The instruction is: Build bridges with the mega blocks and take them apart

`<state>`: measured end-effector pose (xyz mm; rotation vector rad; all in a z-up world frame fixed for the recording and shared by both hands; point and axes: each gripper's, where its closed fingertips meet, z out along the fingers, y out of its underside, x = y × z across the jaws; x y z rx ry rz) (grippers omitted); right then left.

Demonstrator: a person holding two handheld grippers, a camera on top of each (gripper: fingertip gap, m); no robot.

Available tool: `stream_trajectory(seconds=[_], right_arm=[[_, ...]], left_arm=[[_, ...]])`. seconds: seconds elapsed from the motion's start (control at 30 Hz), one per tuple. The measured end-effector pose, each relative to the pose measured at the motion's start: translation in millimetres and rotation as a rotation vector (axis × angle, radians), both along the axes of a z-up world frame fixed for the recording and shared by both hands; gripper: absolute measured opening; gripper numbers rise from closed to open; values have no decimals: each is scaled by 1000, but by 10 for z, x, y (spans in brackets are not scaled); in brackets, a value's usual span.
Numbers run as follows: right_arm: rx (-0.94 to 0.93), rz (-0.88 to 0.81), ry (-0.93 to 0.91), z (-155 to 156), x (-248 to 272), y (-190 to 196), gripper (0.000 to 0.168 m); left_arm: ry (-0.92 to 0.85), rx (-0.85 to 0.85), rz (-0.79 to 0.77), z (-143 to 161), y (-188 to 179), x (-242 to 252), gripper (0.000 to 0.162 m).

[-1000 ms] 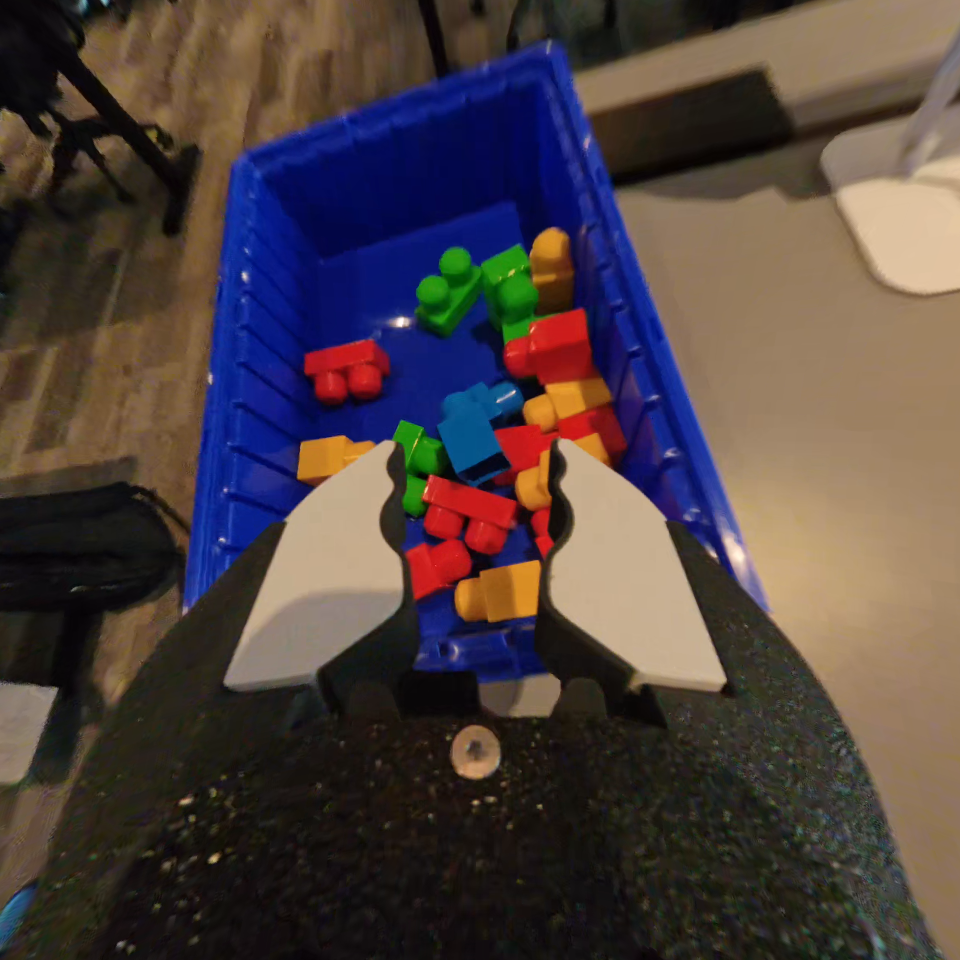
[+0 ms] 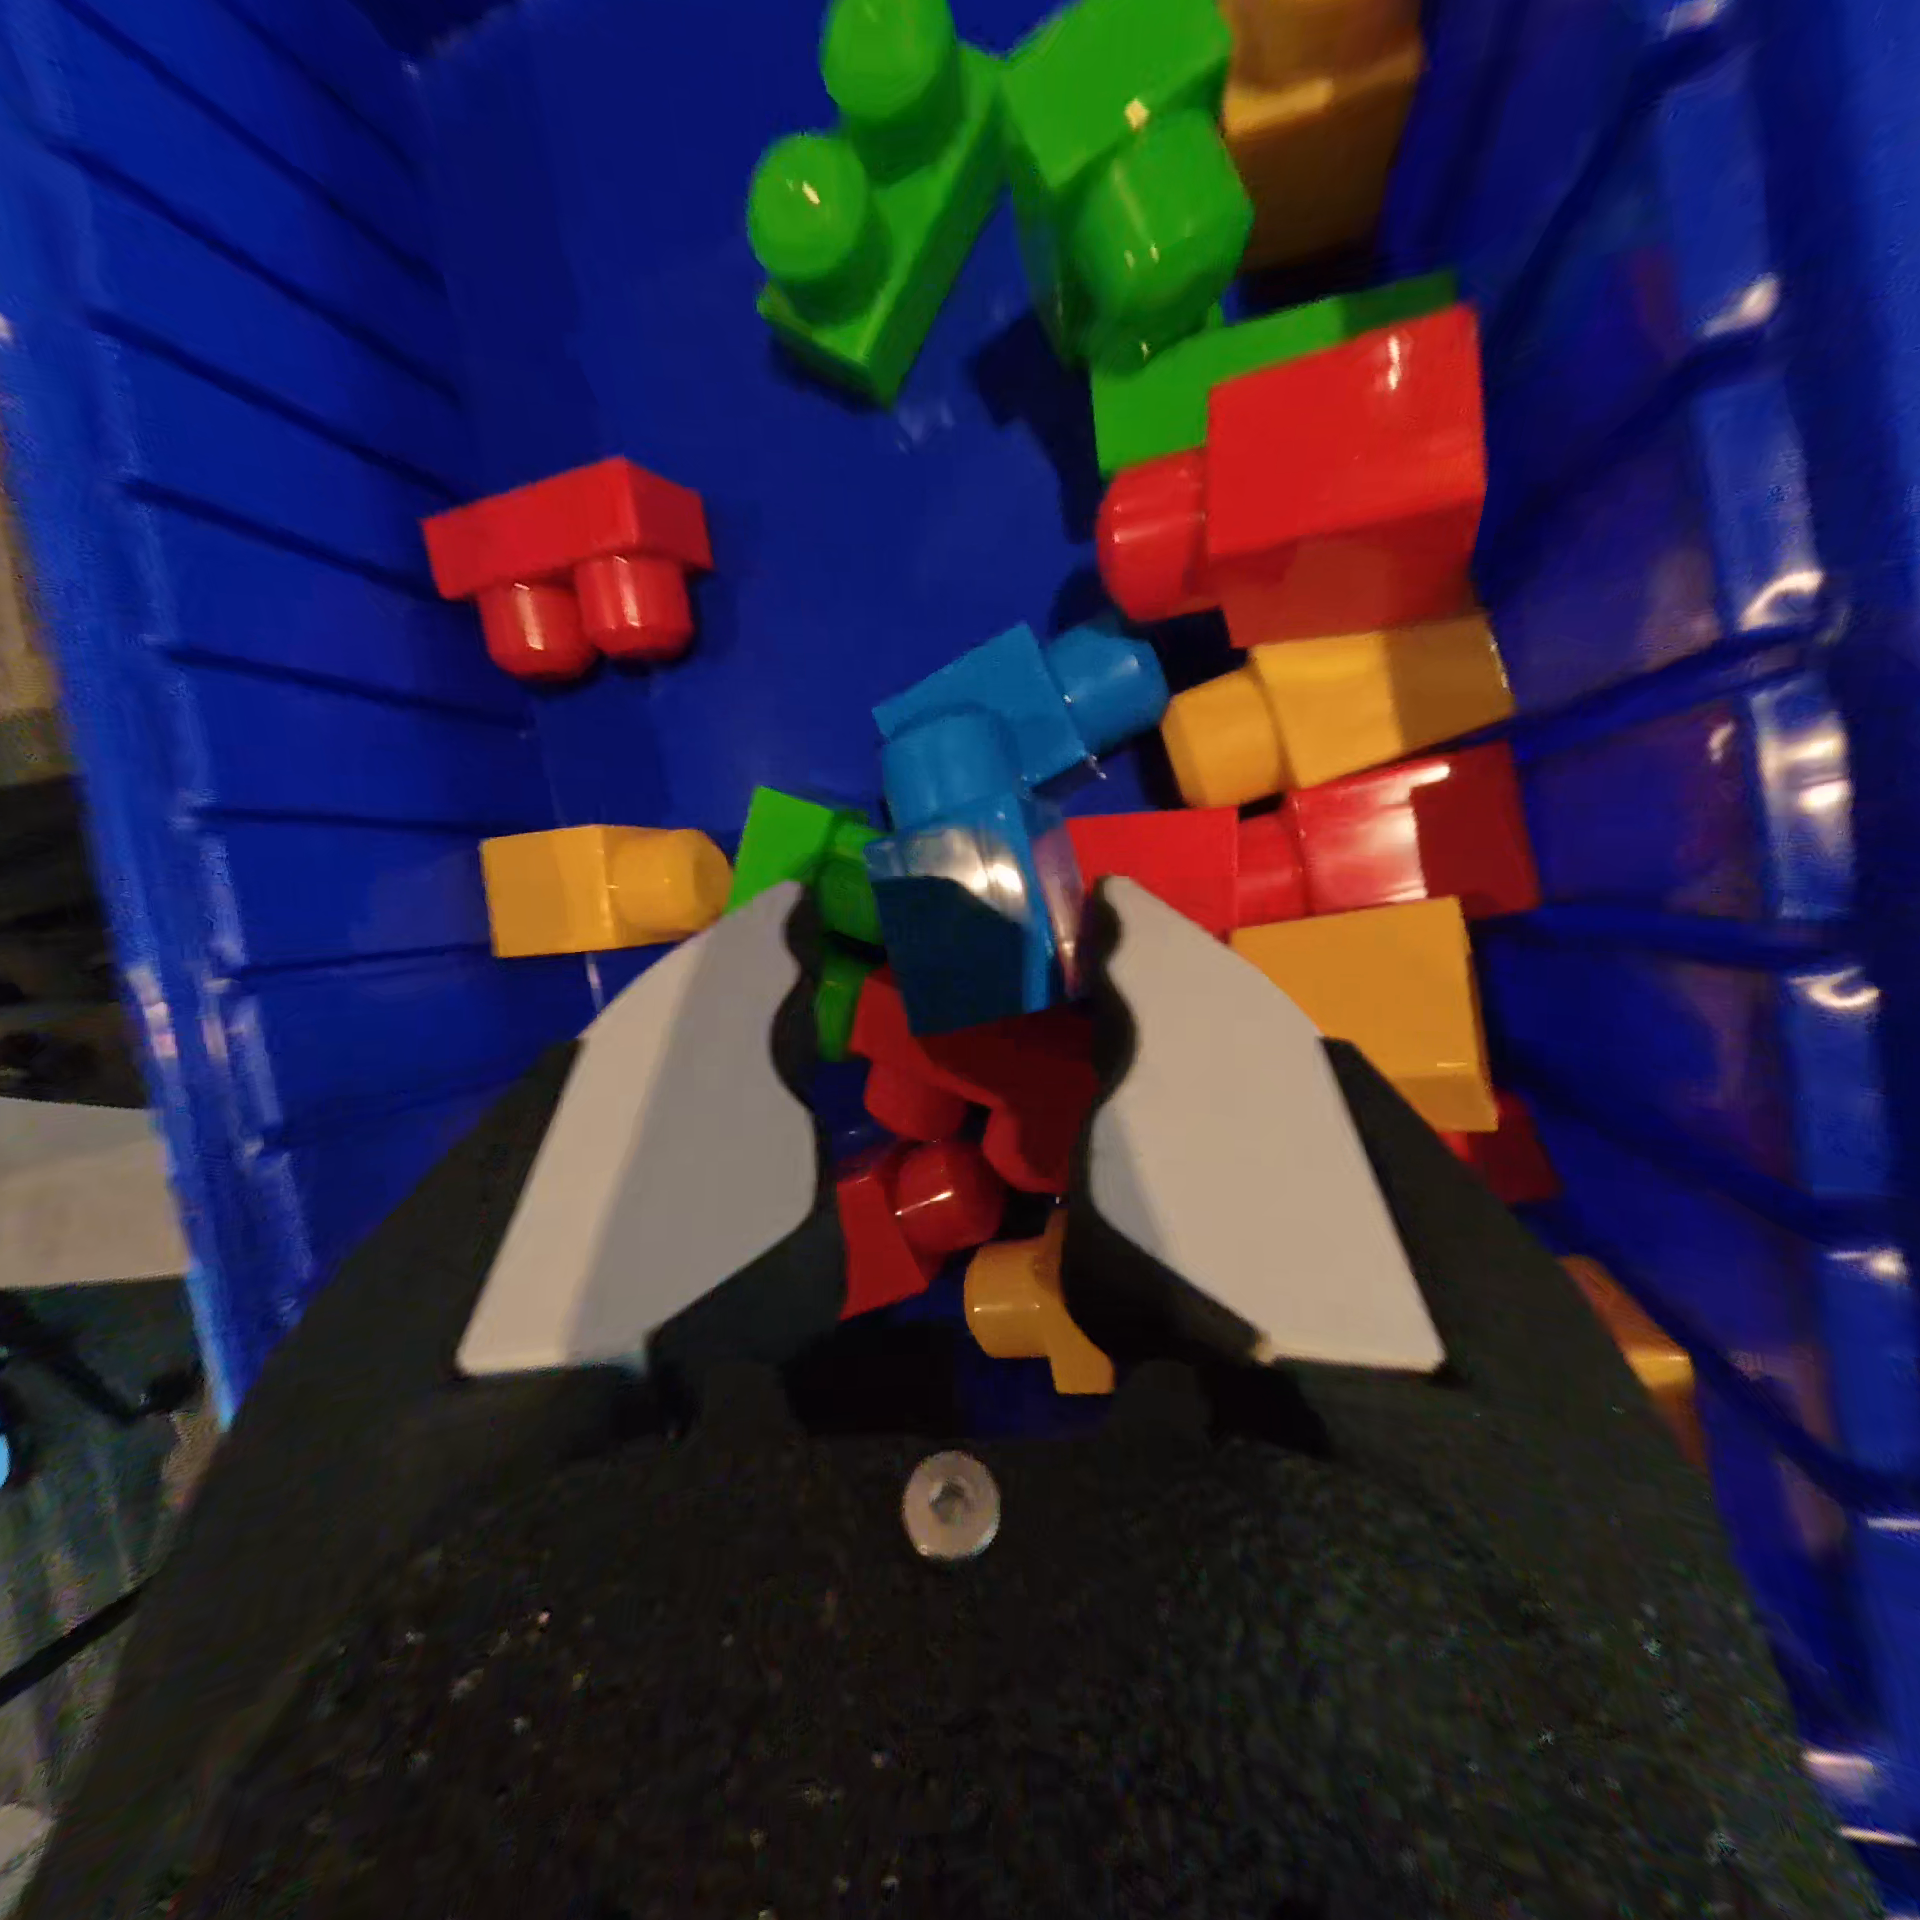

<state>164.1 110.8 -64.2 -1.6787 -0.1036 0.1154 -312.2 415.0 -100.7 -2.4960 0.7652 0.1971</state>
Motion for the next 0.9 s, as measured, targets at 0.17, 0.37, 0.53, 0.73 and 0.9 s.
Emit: stream_trajectory(seconds=[0.17, 0.37, 0.53, 0.73, 0.9], right_arm=[[1, 11, -1, 4, -19, -3, 58], [35, 107, 25, 68, -190, -5, 58], [65, 444, 187, 171, -727, -114, 59], [0, 688, 297, 136, -1069, -287, 61], [-50, 815, 284, 87, -1299, -385, 63]], left_arm=[[-22, -54, -62, -46, -77, 115, 37], [-607, 325, -401, 1118, -953, 1416, 36], [-1027, 329, -932, 1105, -2441, 2697, 36], [-1191, 175, -1109, 464, -3171, 3205, 35], [-1200, 215, -1177, 470, -3383, 3187, 35]])
